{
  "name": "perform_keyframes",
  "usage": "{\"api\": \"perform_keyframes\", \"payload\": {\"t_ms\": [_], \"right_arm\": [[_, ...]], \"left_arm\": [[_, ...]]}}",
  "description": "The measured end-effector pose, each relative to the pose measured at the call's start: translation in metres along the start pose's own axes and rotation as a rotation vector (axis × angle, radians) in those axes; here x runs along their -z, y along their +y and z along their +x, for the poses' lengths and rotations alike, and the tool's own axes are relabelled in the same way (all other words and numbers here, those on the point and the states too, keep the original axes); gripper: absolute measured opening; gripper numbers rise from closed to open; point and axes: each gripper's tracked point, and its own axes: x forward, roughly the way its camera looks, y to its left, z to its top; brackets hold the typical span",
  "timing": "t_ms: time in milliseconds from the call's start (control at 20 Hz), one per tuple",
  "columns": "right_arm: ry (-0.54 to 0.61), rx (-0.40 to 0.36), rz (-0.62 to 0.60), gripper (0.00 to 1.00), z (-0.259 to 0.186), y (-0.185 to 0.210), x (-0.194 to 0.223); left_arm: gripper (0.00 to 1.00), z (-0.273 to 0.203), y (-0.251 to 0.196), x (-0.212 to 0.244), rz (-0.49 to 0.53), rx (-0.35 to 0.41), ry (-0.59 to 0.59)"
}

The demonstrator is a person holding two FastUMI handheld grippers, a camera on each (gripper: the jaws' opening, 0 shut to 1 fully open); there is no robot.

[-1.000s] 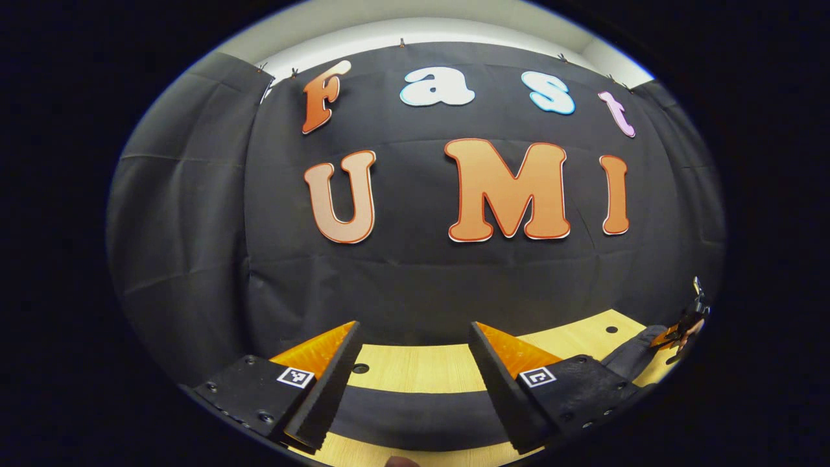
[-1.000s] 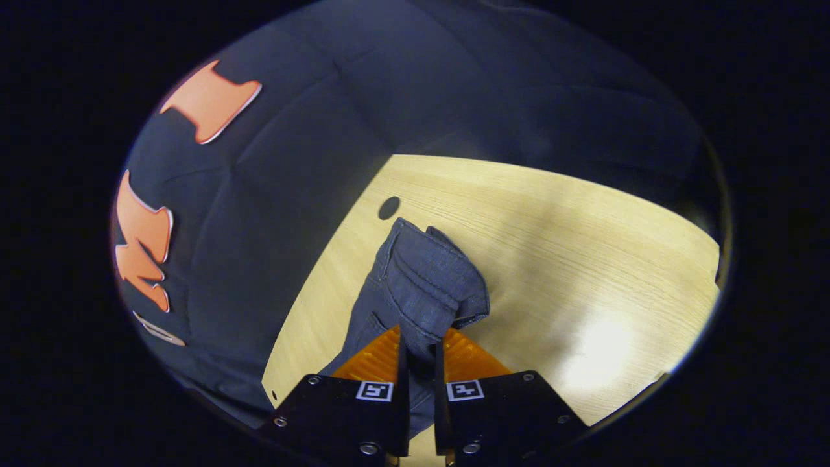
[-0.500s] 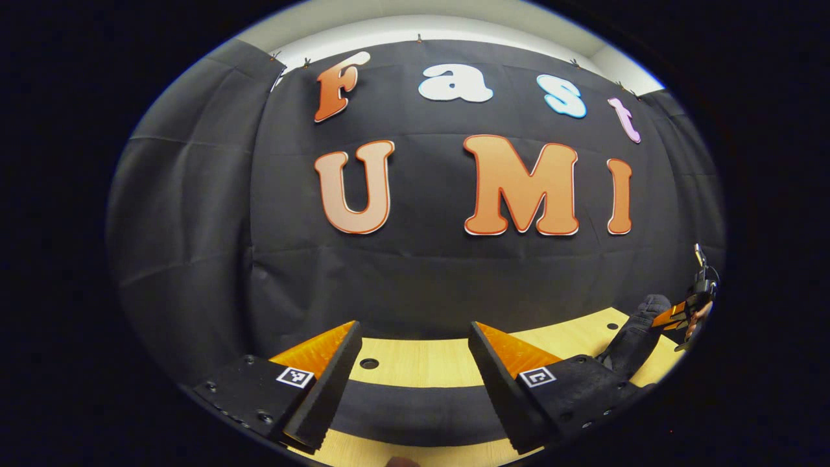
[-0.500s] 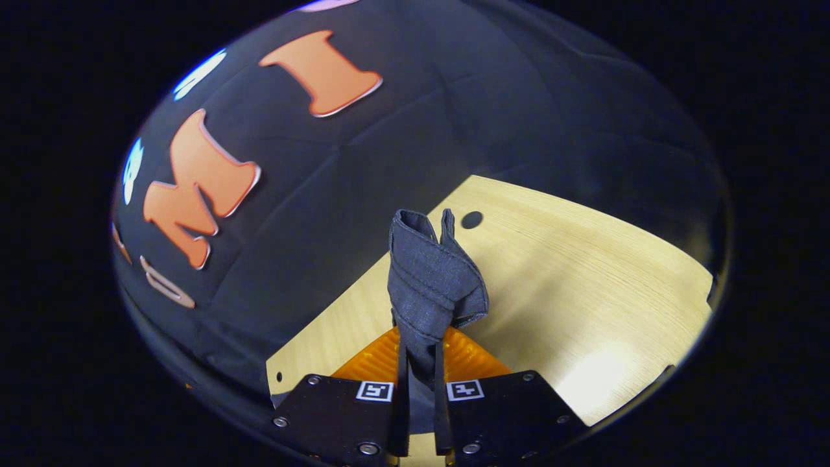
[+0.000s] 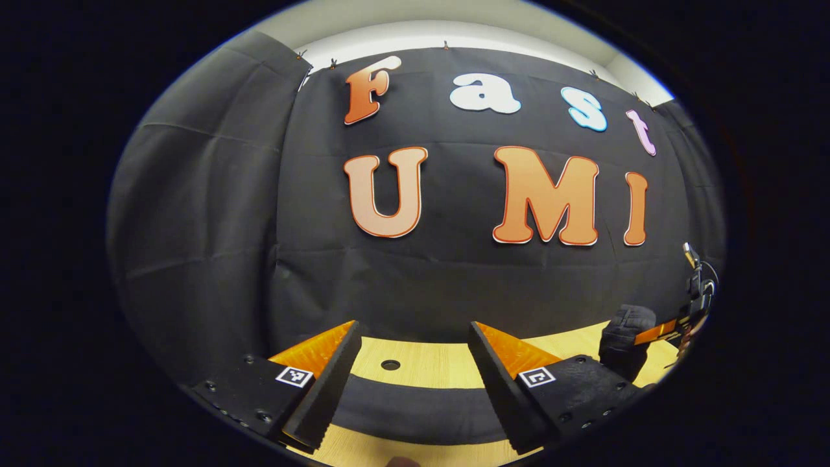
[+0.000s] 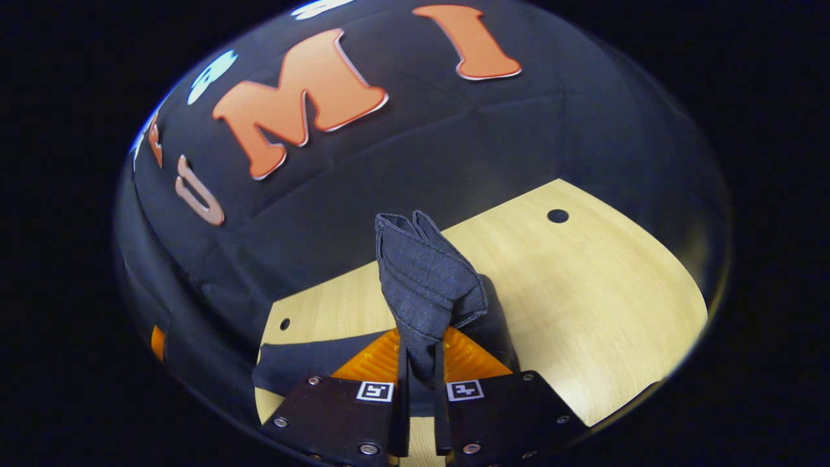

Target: Grasp the waist and the cuffs of the jeans and fold them to make the two legs overlap; first hold the waist and fold one-third of the jeans toward the cuffs, then hold the cuffs and fold the remaining one-third in the same direction to finish folding.

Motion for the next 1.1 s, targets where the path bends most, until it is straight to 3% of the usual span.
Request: {"api": "perform_keyframes", "payload": {"t_ms": [200, 400, 450, 550, 650, 850, 1100], "right_arm": [[0.058, 0.02, -0.06, 0.16, 0.021, 0.028, 0.026], [0.124, -0.017, -0.032, 0.28, 0.045, 0.065, 0.058], [0.133, -0.045, -0.026, 0.42, 0.044, 0.077, 0.064], [0.144, -0.079, -0.025, 0.6, 0.046, 0.095, 0.073], [0.143, -0.083, -0.039, 0.68, 0.046, 0.102, 0.078], [0.091, -0.075, -0.042, 0.77, 0.03, 0.103, 0.066], [-0.001, -0.009, -0.067, 0.88, 0.0, 0.081, 0.045]], "left_arm": [[0.99, -0.003, 0.028, 0.009, -0.002, -0.033, 0.018], [0.99, -0.003, 0.055, 0.029, -0.023, -0.067, 0.068], [0.99, -0.002, 0.063, 0.036, -0.03, -0.078, 0.086], [0.99, 0.002, 0.077, 0.052, -0.055, -0.093, 0.13], [0.99, 0.006, 0.09, 0.074, -0.087, -0.096, 0.191], [0.98, 0.026, 0.118, 0.14, -0.173, -0.136, 0.418], [0.98, 0.051, 0.135, 0.231, -0.342, -0.171, 0.734]]}}
